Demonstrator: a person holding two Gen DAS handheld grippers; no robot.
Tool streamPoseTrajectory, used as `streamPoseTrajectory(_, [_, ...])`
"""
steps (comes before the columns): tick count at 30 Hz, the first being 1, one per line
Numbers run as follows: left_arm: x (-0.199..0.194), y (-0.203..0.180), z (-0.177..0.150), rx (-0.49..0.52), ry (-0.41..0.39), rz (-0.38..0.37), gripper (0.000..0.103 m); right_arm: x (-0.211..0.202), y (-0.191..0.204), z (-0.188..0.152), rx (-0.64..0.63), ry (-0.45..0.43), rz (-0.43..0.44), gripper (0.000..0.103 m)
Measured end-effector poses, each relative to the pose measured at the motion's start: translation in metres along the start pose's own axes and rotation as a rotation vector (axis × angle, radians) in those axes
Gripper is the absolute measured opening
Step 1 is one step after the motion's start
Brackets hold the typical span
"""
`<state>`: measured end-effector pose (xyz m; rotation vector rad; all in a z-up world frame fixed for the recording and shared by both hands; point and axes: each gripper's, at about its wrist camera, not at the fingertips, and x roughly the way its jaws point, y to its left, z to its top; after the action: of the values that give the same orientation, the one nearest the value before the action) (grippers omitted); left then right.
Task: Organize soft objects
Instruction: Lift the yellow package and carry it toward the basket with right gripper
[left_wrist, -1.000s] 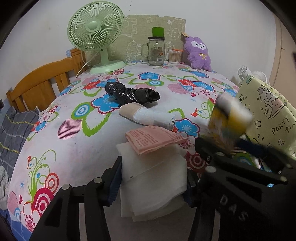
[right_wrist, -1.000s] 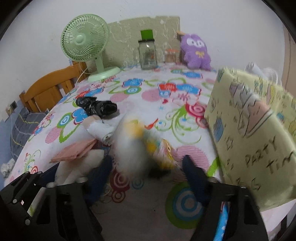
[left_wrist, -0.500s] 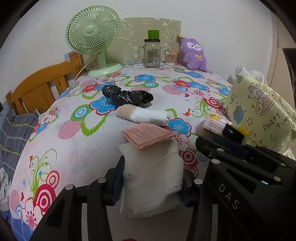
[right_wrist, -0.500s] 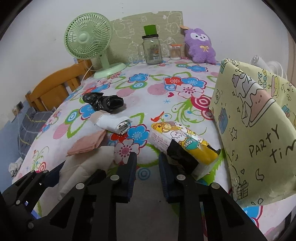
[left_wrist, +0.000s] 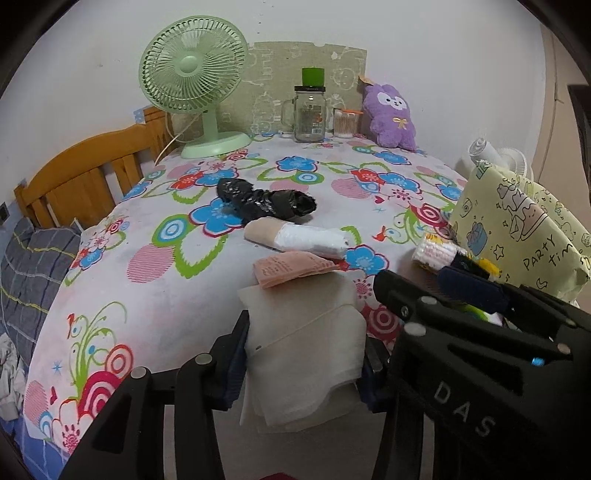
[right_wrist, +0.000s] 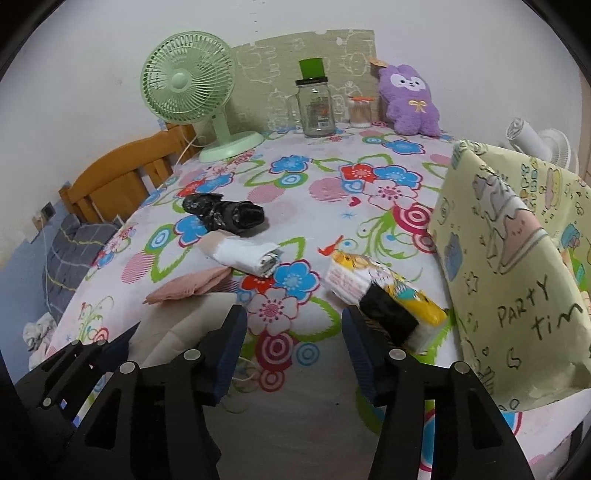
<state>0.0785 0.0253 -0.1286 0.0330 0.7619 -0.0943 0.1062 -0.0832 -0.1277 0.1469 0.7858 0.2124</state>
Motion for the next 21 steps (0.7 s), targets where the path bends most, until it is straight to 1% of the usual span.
streamPoseTrajectory(6, [-0.007,0.011,-0.006,-0.009,0.006,0.018,0.050,-0.001,0.015,0.004,-0.014,-0.004,0.039,0.058])
streamPoseTrajectory(10, [-0.015,0.019,-0.009,-0.023,-0.002,0.028,0.050,-0.002,0.025,0.002,-0.030,-0.008,0.042,0.058])
streamPoseTrajectory(13, [-0.022,0.021,-0.009,-0.031,-0.016,0.023,0.050,-0.004,0.026,0.001,-0.033,-0.010,0.028,0.058])
streamPoseTrajectory(14, [-0.024,0.021,-0.009,-0.032,-0.020,0.020,0.050,-0.006,0.026,0.001,-0.035,-0.014,0.019,0.059])
streamPoseTrajectory(16, [-0.028,0.019,-0.009,-0.033,-0.031,0.011,0.050,-0.011,0.023,0.000,-0.032,-0.029,0.003,0.071])
streamPoseTrajectory(18, [-0.030,0.015,-0.010,-0.028,-0.036,-0.001,0.050,-0.018,0.019,-0.002,-0.023,-0.054,-0.018,0.073])
streamPoseTrajectory(21, [-0.027,0.006,-0.010,-0.015,-0.033,-0.020,0.050,-0.022,0.011,-0.002,-0.012,-0.063,-0.044,0.073])
